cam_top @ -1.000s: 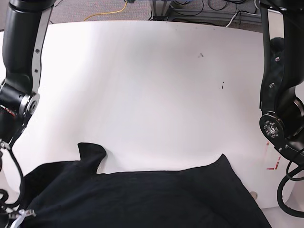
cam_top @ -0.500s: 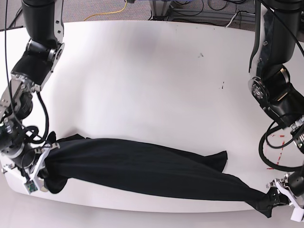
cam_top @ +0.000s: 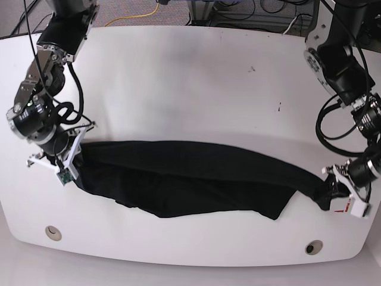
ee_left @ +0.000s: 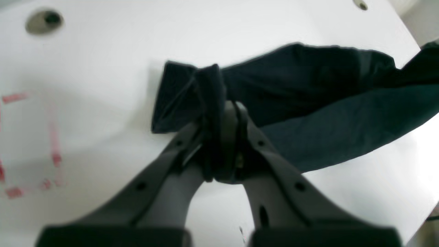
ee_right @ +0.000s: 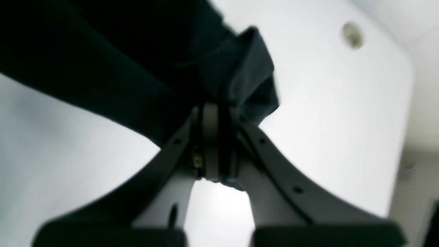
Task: Layout the t-shirt on the table in an organized manner, then fold the t-shirt properly
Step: 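Drag the stretched shirt back across the table and lay it flat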
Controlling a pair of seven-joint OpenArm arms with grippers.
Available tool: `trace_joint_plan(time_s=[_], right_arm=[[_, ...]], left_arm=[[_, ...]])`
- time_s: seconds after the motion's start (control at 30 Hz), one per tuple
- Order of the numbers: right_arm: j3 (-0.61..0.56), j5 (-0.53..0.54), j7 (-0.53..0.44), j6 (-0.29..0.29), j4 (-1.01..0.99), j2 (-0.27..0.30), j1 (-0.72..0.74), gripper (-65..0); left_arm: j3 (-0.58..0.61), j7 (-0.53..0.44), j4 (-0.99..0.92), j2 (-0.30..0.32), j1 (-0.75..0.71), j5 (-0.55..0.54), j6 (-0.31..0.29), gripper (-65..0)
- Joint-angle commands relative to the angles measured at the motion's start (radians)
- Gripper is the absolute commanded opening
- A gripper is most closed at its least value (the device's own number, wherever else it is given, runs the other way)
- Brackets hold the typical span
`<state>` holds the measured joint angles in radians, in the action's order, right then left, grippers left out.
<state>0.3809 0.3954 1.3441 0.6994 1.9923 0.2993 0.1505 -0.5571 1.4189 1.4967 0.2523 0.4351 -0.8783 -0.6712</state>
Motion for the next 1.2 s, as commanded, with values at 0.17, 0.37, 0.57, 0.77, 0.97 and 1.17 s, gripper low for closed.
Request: trace_joint_plan(time_s=[0.17, 0.37, 0.57, 0.77, 0.97, 1.17], right_arm=[[0.088, 0.104, -0.010, -0.001, 0.019, 0.004, -0.133, -64.7], [0.126, 0.170, -0.010, -0.001, 0.019, -0.001, -0.253, -64.7], [0.126, 0.178, -0.015, -0.001, 0.019, -0.005, -0.348, -64.4], [0.126, 0.172, -0.015, -0.001, 0.017, -0.051, -0.414, -64.2], [0.126, 0.170, -0.016, -0.001, 0.015, -0.068, -0.463, -55.5], [0.152, 0.170, -0.050, -0.001, 0.014, -0.085, -0.509, -45.8]], left_arm=[[-0.053, -0.023, 0.094, 0.026, -0.207, -0.086, 0.000, -65.0], [-0.094, -0.023, 0.144, 0.038, -0.388, -0.152, 0.003, -65.0], [-0.126, -0.023, 0.149, 0.038, -0.503, -0.184, 0.003, -65.0], [-0.126, -0.023, 0.150, 0.041, -0.571, -0.186, 0.003, -65.0], [-0.126, -0.023, 0.150, 0.055, -0.608, -0.183, 0.003, -65.0], [-0.126, -0.023, 0.150, 0.077, -0.637, -0.184, 0.003, -65.0]])
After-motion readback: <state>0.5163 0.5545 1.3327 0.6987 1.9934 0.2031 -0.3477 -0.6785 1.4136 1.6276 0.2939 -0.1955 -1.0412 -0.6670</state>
